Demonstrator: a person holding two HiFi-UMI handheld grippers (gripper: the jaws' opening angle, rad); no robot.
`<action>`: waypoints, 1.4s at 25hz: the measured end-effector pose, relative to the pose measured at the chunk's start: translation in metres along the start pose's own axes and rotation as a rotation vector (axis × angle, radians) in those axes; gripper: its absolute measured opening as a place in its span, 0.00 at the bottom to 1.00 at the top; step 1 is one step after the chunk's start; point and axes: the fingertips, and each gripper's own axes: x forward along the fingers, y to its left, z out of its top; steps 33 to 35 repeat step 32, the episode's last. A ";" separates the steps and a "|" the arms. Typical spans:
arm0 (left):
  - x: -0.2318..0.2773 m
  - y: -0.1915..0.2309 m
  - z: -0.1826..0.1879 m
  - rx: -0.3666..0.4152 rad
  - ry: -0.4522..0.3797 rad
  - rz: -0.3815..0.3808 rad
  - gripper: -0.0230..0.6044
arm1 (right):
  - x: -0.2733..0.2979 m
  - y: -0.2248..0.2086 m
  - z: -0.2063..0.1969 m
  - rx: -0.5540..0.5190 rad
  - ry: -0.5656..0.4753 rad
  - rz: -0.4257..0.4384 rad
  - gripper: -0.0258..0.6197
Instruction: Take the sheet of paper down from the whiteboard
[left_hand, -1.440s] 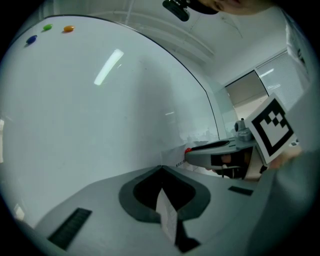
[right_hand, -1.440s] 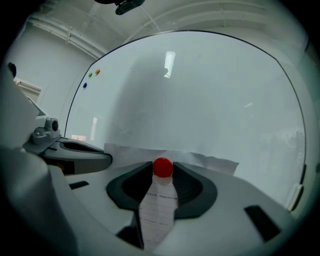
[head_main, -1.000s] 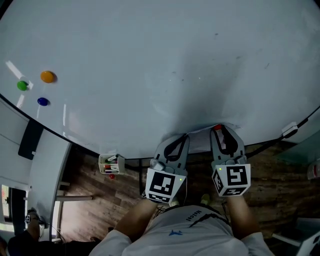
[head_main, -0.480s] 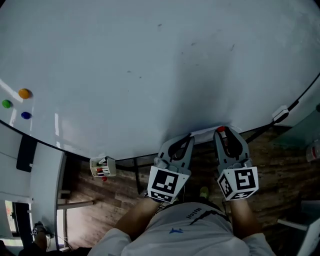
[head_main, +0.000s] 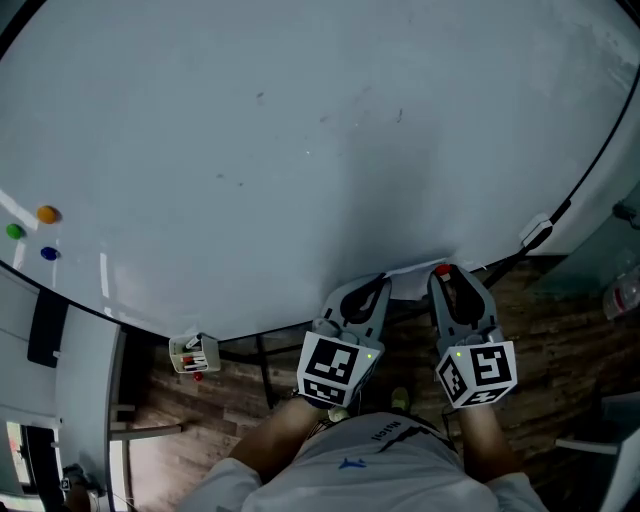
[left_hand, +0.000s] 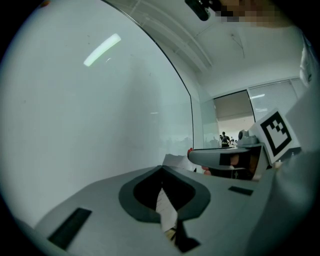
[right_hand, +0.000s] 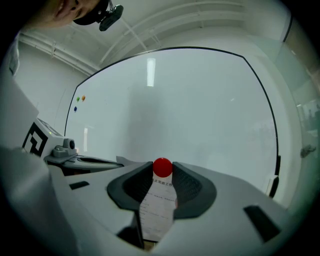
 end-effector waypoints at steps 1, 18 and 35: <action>0.002 -0.003 0.000 -0.006 0.002 -0.007 0.06 | -0.001 -0.002 0.001 0.000 -0.002 -0.003 0.24; 0.012 -0.013 -0.006 -0.055 0.025 -0.009 0.06 | -0.008 -0.017 -0.003 -0.001 0.008 -0.013 0.24; 0.011 -0.005 -0.001 -0.044 0.009 -0.001 0.06 | 0.000 -0.011 -0.006 -0.007 0.018 -0.005 0.24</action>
